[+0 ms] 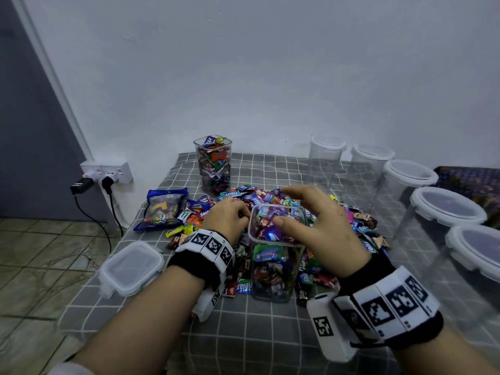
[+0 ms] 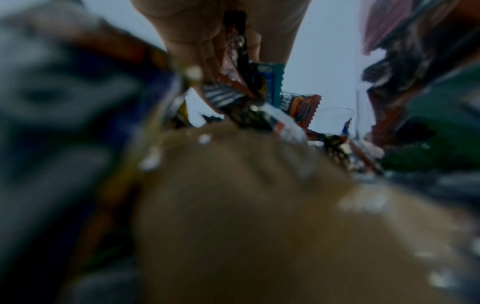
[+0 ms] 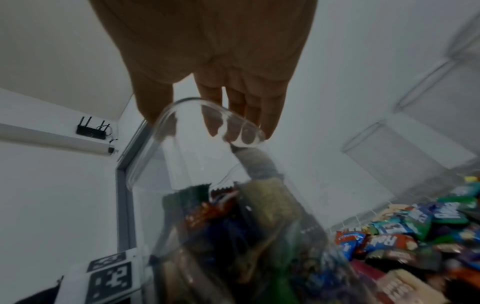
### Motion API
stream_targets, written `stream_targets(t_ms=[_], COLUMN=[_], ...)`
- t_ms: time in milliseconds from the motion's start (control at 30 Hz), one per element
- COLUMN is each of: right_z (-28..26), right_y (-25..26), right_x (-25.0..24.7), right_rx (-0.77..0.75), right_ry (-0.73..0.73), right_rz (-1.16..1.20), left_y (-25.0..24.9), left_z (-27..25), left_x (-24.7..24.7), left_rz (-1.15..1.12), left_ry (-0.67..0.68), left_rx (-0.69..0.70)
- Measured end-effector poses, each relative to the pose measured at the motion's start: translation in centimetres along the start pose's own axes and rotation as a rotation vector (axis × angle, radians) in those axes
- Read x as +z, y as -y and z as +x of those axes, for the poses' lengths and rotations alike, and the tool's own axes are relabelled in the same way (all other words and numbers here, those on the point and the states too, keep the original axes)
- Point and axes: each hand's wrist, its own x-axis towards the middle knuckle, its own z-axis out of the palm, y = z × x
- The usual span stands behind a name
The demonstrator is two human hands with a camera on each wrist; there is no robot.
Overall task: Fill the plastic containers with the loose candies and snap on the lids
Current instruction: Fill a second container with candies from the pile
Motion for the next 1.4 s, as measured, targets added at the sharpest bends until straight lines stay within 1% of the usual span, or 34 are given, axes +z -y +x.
stream_targets(t_ms=[33, 100, 167, 233, 333, 467, 533, 667, 767, 900, 1000, 1067, 1233, 1400], right_z=[-0.3, -0.8, -1.3, -1.6, -2.0, -2.3, -2.4, -2.4, -2.4, -2.5, -2.6, -2.6, -2.6, -2.7], right_y=[-0.2, -0.7, -1.2, -1.7, -2.4, -2.3, -2.3, -2.6, -2.4, -2.4, -2.5, -2.4, -2.7, -2.9], right_x=[-0.2, -0.5, -0.4, -0.1, 0.5, 0.5, 0.5, 0.6, 0.6, 0.5, 0.5, 0.6, 0.6, 0.8], right_rx=[0.054, 0.154, 0.201, 0.22, 0.249, 0.223, 0.212, 0.24, 0.242, 0.241, 0.249, 0.247, 0.259, 0.262], right_ry=[0.019, 0.101, 0.188, 0.222, 0.205, 0.171, 0.174, 0.183, 0.182, 0.189, 0.187, 0.189, 0.172, 0.151], right_rz=[0.059, 0.162, 0.239, 0.314, 0.33, 0.41, 0.432, 0.436, 0.438, 0.464, 0.474, 0.484, 0.486, 0.505], left_y=[0.0, -0.1, -0.1, -0.2, -0.2, -0.1, 0.0, -0.2, -1.0, -2.9, -4.7, -5.5, -6.5, -6.6], left_z=[0.0, 0.0, -0.1, -0.1, -0.2, -0.5, -0.8, -1.4, -1.3, -1.1, -1.3, -1.4, -2.1, -2.6], left_x=[0.0, -0.1, -0.1, -0.2, -0.3, -1.3, -1.9, -3.3, -4.6, -6.7, -8.0, -8.3, -7.5, -6.8], left_rz=[-0.003, -0.009, -0.009, -0.009, -0.057, -0.162, -0.18, -0.225, -0.316, -0.476, -0.591, -0.625, -0.492, -0.395], left_ry=[-0.006, -0.015, -0.018, -0.02, -0.047, -0.146, -0.18, -0.249, -0.28, -0.33, -0.313, -0.266, -0.14, -0.082], left_rx=[0.002, 0.005, 0.003, -0.001, -0.019, -0.048, -0.044, -0.047, -0.021, 0.049, 0.124, 0.175, 0.29, 0.33])
